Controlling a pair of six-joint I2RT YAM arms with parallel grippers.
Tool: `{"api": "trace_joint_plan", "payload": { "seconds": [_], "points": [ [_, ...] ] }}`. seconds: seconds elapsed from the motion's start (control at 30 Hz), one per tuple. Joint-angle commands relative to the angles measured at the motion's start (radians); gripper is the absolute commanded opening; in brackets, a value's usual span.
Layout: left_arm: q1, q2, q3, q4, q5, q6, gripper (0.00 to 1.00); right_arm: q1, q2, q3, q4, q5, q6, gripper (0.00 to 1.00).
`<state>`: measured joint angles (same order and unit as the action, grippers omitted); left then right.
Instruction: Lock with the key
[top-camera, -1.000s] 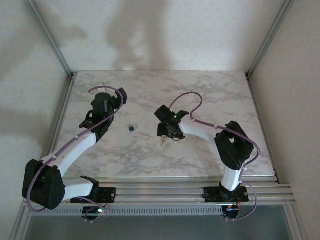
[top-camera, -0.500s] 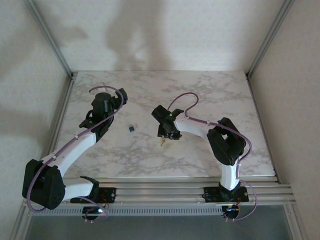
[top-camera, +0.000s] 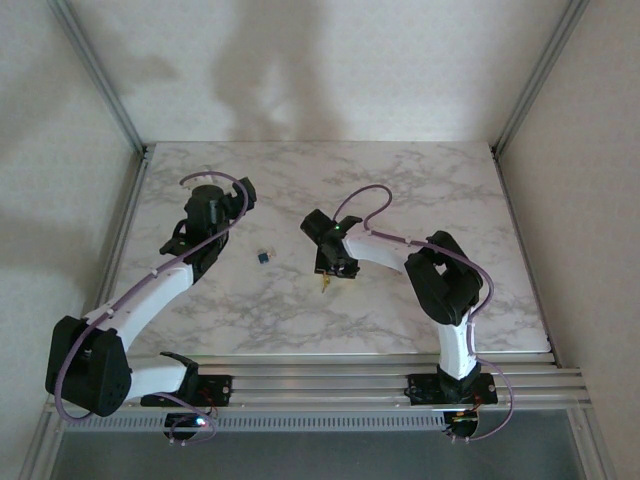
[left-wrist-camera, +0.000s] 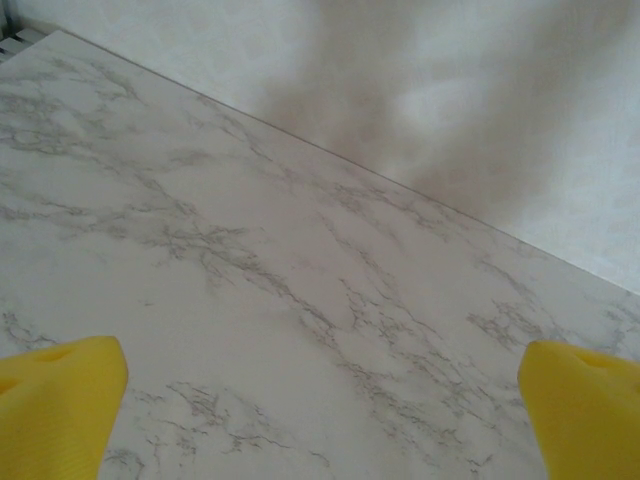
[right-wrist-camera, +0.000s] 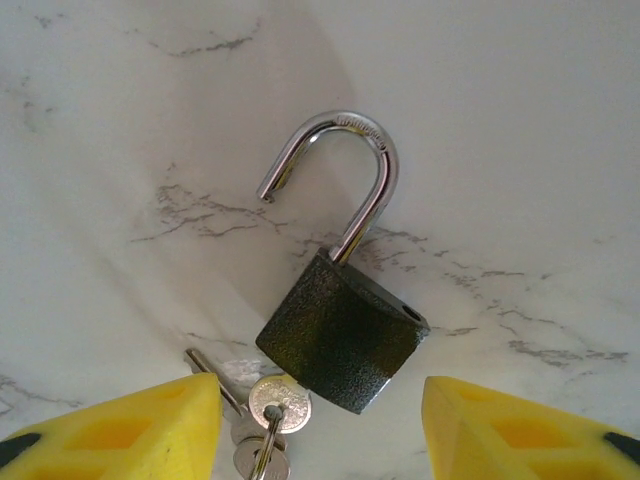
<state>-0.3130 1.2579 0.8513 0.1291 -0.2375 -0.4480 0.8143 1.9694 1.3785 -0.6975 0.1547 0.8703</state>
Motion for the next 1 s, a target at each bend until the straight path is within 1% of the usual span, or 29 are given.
{"api": "trace_joint_plan", "payload": {
  "seconds": [0.0,0.03,0.13,0.47,0.6,0.97],
  "points": [
    [-0.008,0.009,0.035,-0.009,0.01,-0.001,0.99,-0.015,0.029,0.035,-0.03,-0.008,0.015,0.54],
    [-0.008,0.01,0.037,-0.009,0.011,0.0,0.99,-0.017,0.032,0.038,-0.03,-0.012,0.012,0.51],
    [-0.008,0.014,0.037,-0.01,0.012,-0.003,0.99,-0.022,0.037,0.036,-0.023,-0.012,0.007,0.49],
    [-0.009,0.024,0.04,-0.013,0.013,-0.004,0.99,-0.036,0.054,0.035,-0.012,-0.017,-0.003,0.49],
    [-0.008,0.029,0.045,-0.015,0.018,-0.006,1.0,-0.04,0.064,0.043,-0.016,-0.016,-0.011,0.46],
    [-0.008,0.036,0.042,-0.016,0.026,-0.012,0.99,-0.059,0.076,0.036,0.005,-0.024,-0.043,0.45]
  ]
}}
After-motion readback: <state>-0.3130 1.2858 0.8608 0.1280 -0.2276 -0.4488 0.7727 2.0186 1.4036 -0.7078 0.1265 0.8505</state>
